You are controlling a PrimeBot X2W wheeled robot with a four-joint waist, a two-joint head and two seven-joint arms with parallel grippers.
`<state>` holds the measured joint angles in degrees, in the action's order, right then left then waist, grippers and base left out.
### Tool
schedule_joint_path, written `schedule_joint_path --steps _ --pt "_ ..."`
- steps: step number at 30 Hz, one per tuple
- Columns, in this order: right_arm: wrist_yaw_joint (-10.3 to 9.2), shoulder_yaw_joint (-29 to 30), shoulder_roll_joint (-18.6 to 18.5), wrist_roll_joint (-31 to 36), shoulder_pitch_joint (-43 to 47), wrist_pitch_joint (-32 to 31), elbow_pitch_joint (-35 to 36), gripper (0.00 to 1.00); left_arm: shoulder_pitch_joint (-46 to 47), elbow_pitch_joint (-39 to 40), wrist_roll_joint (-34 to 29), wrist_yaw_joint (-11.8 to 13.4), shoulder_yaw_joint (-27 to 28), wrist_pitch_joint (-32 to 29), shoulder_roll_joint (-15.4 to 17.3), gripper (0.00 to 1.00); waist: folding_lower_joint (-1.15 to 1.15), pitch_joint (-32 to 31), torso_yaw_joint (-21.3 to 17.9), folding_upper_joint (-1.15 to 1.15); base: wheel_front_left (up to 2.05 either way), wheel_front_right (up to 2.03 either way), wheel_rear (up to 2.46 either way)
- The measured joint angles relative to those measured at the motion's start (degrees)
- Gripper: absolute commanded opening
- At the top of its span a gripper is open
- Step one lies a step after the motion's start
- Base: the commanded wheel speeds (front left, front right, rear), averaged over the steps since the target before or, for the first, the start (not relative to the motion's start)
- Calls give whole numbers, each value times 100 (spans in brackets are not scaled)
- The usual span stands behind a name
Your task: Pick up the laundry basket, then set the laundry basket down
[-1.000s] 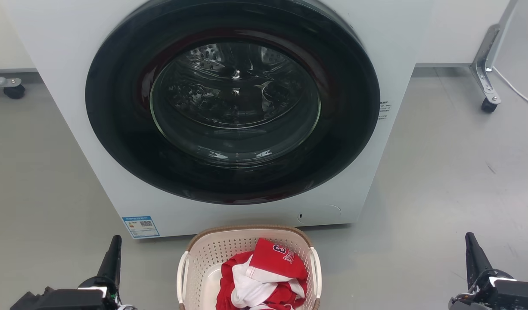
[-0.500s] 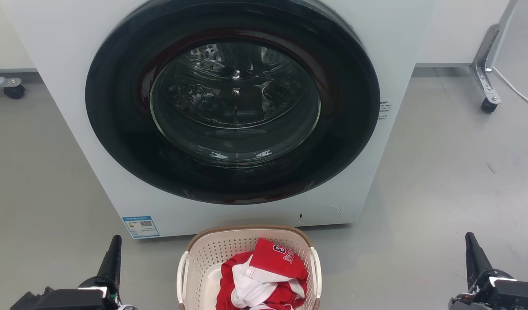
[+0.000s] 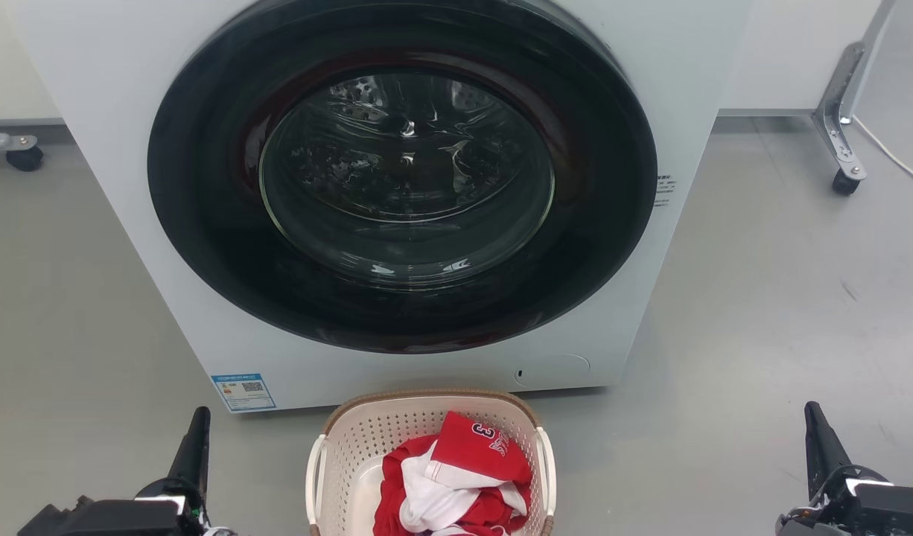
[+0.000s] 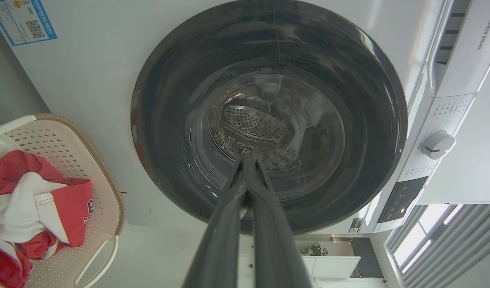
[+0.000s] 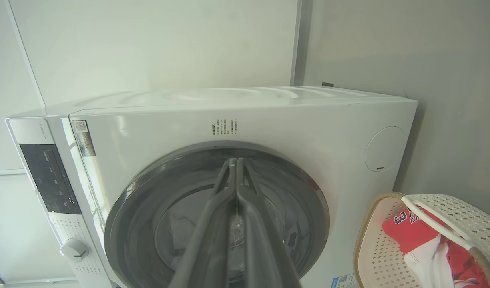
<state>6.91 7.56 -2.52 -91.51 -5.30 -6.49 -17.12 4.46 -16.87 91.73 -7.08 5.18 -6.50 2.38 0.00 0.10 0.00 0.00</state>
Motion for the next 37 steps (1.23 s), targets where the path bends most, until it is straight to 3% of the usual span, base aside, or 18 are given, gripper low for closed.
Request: schedule_joint_path --steps 37 --pt "0 0 1 0 0 0 2 0 0 2 0 0 0 0 0 0 0 1 0 0 0 0 0"
